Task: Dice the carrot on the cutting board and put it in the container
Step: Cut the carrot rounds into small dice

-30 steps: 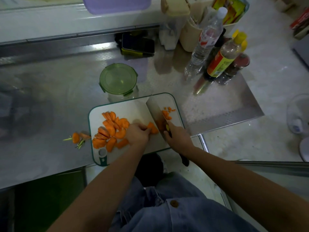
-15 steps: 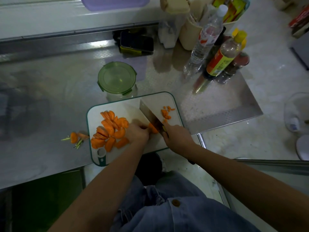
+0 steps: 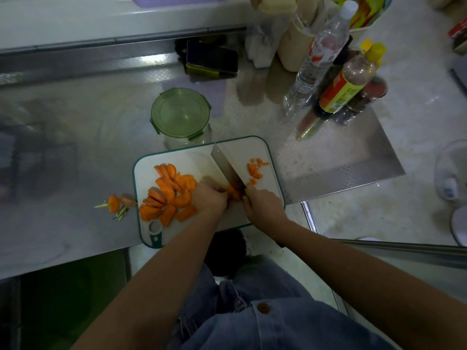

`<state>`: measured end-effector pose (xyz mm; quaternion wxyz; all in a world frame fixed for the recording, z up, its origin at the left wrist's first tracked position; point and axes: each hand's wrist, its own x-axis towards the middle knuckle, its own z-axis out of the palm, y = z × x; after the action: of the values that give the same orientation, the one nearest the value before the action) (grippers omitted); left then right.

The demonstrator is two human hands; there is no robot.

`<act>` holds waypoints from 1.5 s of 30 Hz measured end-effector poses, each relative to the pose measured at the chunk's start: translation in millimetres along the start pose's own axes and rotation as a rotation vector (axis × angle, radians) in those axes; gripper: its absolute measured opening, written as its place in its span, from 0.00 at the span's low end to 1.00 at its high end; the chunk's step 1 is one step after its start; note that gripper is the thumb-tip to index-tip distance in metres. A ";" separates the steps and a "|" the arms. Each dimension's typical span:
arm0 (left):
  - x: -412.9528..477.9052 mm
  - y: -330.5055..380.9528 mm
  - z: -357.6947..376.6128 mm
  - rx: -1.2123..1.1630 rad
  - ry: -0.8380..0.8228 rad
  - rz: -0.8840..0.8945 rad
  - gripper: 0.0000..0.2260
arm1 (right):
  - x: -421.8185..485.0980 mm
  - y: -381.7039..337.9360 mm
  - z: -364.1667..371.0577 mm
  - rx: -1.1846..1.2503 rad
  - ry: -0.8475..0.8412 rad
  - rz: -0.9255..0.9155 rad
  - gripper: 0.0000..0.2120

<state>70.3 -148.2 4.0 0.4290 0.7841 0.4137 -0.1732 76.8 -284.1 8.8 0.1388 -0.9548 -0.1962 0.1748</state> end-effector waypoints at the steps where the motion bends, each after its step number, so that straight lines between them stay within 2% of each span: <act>1: -0.2 0.1 -0.2 0.004 0.000 0.003 0.06 | 0.9 -0.3 -1.2 0.001 0.005 -0.002 0.13; 6: 0.9 -1.6 -1.0 -0.033 -0.034 0.020 0.06 | 0.5 0.1 -9.7 0.069 0.030 -0.039 0.13; 10: 0.6 -0.6 -2.9 -0.021 -0.046 0.034 0.09 | -4.5 0.3 -12.9 0.015 -0.015 -0.076 0.12; 21: -2.5 1.7 -4.6 -0.047 -0.034 0.032 0.07 | -4.1 -7.0 0.4 0.007 -0.061 0.012 0.12; 26: -2.3 0.0 -2.3 -0.013 -0.014 0.052 0.07 | -6.2 -4.5 6.7 -0.022 -0.016 0.004 0.14; 30: 0.5 -3.3 -3.2 0.027 -0.008 0.077 0.08 | -5.6 -1.4 4.6 0.043 0.064 -0.037 0.13; 35: 6.1 -8.9 -5.4 0.131 -0.015 0.226 0.10 | -3.9 7.5 -15.5 0.220 0.144 -0.039 0.15; 39: 9.6 -10.8 -12.8 0.205 0.037 0.523 0.07 | 5.1 17.6 -29.2 0.331 0.174 0.026 0.11; 41: 14.8 -9.5 -15.1 0.329 0.007 0.729 0.16 | 6.1 22.2 -31.6 0.359 0.154 0.061 0.08; 43: 22.0 -6.2 -15.7 0.520 -0.094 0.915 0.25 | 5.0 26.3 -31.8 0.359 0.144 0.083 0.06; 45: 26.7 -2.3 -15.4 0.671 -0.155 1.039 0.27 | 2.9 29.6 -30.6 0.339 0.147 0.091 0.06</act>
<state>83.2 -121.7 -5.1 0.2164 0.9601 -0.1310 -0.1190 100.8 -315.1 25.7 0.3037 -0.9358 -0.1100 0.1412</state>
